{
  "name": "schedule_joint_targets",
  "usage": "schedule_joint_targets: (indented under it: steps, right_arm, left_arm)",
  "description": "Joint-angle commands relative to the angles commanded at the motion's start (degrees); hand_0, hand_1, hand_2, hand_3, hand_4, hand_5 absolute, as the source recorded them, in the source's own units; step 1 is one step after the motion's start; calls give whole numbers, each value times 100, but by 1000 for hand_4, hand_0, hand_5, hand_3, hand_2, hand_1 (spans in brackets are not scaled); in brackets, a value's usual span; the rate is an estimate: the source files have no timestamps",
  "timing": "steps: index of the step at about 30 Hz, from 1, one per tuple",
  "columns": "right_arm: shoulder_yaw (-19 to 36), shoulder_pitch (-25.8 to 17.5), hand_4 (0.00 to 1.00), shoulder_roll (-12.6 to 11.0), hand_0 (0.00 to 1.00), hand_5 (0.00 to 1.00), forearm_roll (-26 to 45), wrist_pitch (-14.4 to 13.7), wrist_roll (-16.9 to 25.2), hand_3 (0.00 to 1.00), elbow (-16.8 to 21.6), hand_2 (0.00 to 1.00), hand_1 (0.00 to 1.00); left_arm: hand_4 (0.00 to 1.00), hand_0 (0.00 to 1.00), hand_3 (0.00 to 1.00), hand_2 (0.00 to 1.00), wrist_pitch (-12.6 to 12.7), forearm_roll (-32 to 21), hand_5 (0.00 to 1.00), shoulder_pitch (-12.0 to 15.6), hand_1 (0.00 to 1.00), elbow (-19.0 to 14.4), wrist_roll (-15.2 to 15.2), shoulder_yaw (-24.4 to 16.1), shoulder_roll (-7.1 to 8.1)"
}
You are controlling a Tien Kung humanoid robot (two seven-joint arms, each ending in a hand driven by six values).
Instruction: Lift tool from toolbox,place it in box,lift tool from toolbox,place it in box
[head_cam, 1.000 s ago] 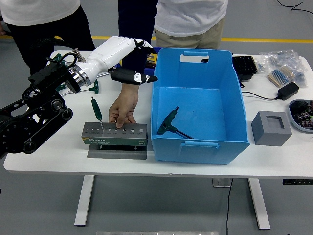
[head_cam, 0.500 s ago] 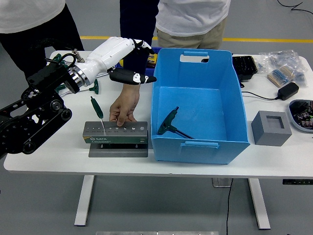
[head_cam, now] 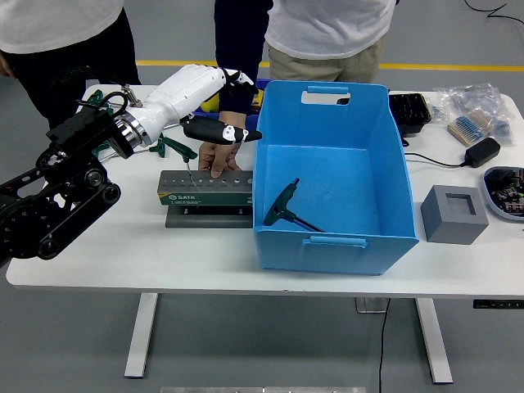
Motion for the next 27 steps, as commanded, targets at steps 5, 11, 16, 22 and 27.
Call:
schedule_joint_targets:
  steps: [5, 11, 16, 22, 27]
  right_arm:
    - [7, -15, 829, 8, 700, 722, -4, -2, -2, 596, 1, 733, 691]
    - [-2, -18, 828, 13, 699, 722, 8, -1, 0, 596, 3, 733, 691]
    - [-4, -21, 828, 18, 699, 721, 13, 2, -1, 597, 2, 733, 692]
    - [-14, -24, 828, 15, 699, 721, 34, 7, -2, 596, 2, 733, 688]
    - [-4, -27, 828, 19, 699, 721, 18, 6, -9, 596, 1, 733, 691]
  left_arm:
    - [960, 529, 706, 691, 1, 15, 710, 19, 620, 13, -1, -6, 12]
    - [960, 530, 707, 691, 0, 130, 710, 23, 621, 22, -3, -10, 36]
    - [961, 530, 706, 691, -11, 219, 710, 31, 621, 30, -3, -6, 51]
    - [961, 530, 706, 691, -27, 299, 710, 29, 619, 68, 9, -20, 49]
    - [961, 530, 706, 689, -38, 334, 710, 29, 619, 78, 17, -22, 53]
